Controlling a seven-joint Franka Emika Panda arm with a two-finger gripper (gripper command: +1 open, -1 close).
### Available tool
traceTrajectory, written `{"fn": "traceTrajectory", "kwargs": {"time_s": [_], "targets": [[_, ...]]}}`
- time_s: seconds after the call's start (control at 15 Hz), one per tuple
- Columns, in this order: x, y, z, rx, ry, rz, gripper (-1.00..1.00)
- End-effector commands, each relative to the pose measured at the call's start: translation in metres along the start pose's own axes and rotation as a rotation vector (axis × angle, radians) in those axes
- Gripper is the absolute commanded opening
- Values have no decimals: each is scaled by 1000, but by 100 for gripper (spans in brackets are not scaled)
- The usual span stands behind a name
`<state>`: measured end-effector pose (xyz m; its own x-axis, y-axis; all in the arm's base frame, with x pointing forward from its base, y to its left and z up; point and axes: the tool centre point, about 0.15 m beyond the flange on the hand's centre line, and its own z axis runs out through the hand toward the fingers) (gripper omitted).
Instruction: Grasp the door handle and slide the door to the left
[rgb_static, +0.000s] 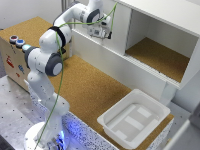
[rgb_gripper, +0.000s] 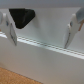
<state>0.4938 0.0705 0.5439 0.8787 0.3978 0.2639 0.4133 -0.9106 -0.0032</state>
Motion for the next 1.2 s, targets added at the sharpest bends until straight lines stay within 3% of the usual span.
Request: {"fn": "traceTrajectory", "kwargs": {"time_s": [0.0, 0.6, 0.67, 0.8, 1.13], "targets": [[-4, 5, 4, 58, 8, -17, 100], [-4, 5, 4, 58, 8, -17, 100], [-1, 0, 1, 6, -4, -1, 100], [-16, -33, -12, -18, -19, -75, 100], [-23, -118, -34, 5, -9, -227, 100]]}}
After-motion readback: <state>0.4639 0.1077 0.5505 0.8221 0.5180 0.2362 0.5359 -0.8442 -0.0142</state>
